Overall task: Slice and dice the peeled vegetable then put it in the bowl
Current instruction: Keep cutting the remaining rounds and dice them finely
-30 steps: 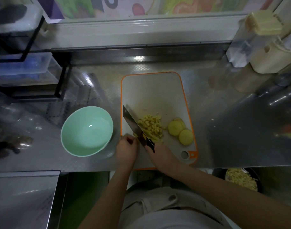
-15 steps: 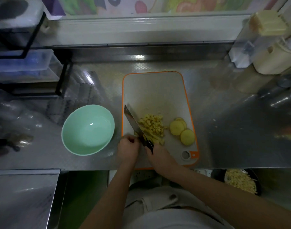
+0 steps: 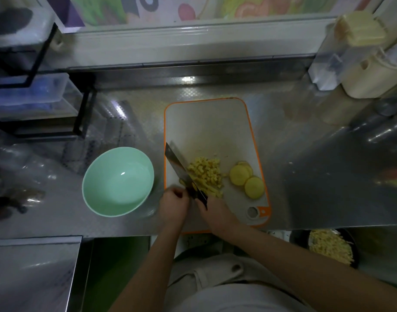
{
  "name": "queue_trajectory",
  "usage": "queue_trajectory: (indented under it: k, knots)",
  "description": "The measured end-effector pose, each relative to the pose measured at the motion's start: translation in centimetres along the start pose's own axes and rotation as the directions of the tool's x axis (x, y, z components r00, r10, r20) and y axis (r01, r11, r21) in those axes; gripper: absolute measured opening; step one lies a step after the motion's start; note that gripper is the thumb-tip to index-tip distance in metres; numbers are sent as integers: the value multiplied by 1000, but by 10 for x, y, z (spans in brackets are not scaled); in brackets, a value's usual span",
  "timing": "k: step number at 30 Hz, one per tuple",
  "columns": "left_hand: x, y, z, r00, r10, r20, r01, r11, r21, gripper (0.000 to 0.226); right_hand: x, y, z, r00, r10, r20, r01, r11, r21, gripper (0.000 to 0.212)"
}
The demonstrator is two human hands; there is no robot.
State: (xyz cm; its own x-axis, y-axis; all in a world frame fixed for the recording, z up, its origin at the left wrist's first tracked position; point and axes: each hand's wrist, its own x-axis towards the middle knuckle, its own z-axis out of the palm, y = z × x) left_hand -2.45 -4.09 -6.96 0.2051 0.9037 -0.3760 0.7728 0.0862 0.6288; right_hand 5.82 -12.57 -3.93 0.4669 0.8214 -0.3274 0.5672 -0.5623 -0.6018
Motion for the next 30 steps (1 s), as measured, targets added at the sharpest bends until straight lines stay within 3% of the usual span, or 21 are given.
queue_trajectory:
  k: [2,6,11,17,22,27,30]
  knots:
    - [0,-3,2,1000,14,-6,-14,1000,21,12,2,3,-2,997,11,82,-17,997,80,30]
    - [1,-10,8,998,50,-27,-50,999,1,14,4,13,-12,996,25,85,-48,960,277,32]
    - [-8,10,7,992,52,-111,-83,951,-298,23,5,21,-34,994,22,112,-69,896,438,41]
    - [-1,40,2,992,22,-122,-80,864,-497,26,1,27,-40,986,15,169,-106,832,544,39]
    - [2,36,2,991,76,-108,-116,895,-432,27,-6,30,-39,988,59,144,-136,776,616,35]
    - [-1,15,2,979,202,-37,-206,956,-207,9,-13,30,-50,998,47,48,-66,839,539,41]
    - [-1,14,-6,974,173,-144,-201,958,-207,32,-16,32,-63,999,-32,7,26,910,414,39]
